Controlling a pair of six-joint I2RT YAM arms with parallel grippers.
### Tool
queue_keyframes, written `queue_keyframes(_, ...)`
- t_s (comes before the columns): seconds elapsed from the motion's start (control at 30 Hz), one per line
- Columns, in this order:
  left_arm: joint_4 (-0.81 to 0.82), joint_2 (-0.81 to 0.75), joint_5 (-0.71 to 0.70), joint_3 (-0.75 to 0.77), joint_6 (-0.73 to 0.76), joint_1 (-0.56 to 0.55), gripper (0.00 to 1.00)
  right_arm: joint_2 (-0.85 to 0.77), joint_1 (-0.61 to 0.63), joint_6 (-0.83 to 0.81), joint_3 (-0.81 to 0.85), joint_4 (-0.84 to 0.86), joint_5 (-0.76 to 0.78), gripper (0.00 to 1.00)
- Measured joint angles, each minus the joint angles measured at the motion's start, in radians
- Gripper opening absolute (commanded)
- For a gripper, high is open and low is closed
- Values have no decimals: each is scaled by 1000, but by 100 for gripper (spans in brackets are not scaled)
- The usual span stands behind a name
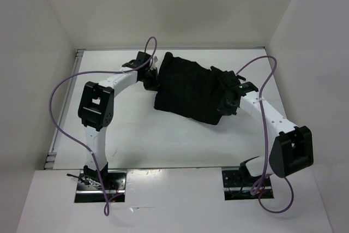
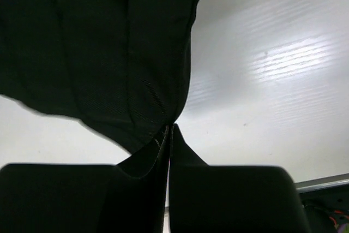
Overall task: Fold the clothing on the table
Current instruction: Flatten the skirt out, then fold the skirt
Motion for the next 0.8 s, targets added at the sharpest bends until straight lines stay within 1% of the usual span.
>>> queue_keyframes(0.03, 1, 0, 0, 15, 2, 12, 25, 5, 0, 0, -16, 8, -18, 0)
queue_keyframes(0.07, 3, 0, 3, 21, 8, 18, 34, 11, 0, 0, -24, 14, -29, 0)
queue_keyframes(0.1, 4, -2, 6, 19, 11, 19, 58, 18, 0, -1, -30, 24, -36, 0)
queue_keyframes(0.13, 8, -4, 14, 9, 16, 18, 66, 28, 0, -2, -35, 29, -39, 0)
queue_keyframes(0.17, 20, -13, 25, -18, 10, 15, 70, 36, 0, -3, -37, 32, -40, 0)
queue_keyframes(0.27, 38, -91, 39, -168, 1, 11, 82, 61, 0, -3, -42, 44, -39, 0)
queue_keyframes(0.33, 29, -153, 39, -255, -2, 9, 82, 79, 0, -3, -42, 53, -39, 0)
queue_keyframes(0.4, 23, -196, 37, -296, -3, 11, 82, 94, 0, -4, -42, 58, -36, 0)
queue_keyframes(0.6, 57, -214, 3, -307, -4, 18, 79, 121, 0, -13, -42, 58, -10, 0)
queue_keyframes(0.77, 64, -214, -51, -332, -1, 19, 66, 127, 0, -14, -40, 58, 7, 0)
queue_keyframes(0.8, 65, -214, -64, -333, -1, 19, 66, 127, 0, -14, -40, 58, 8, 0)
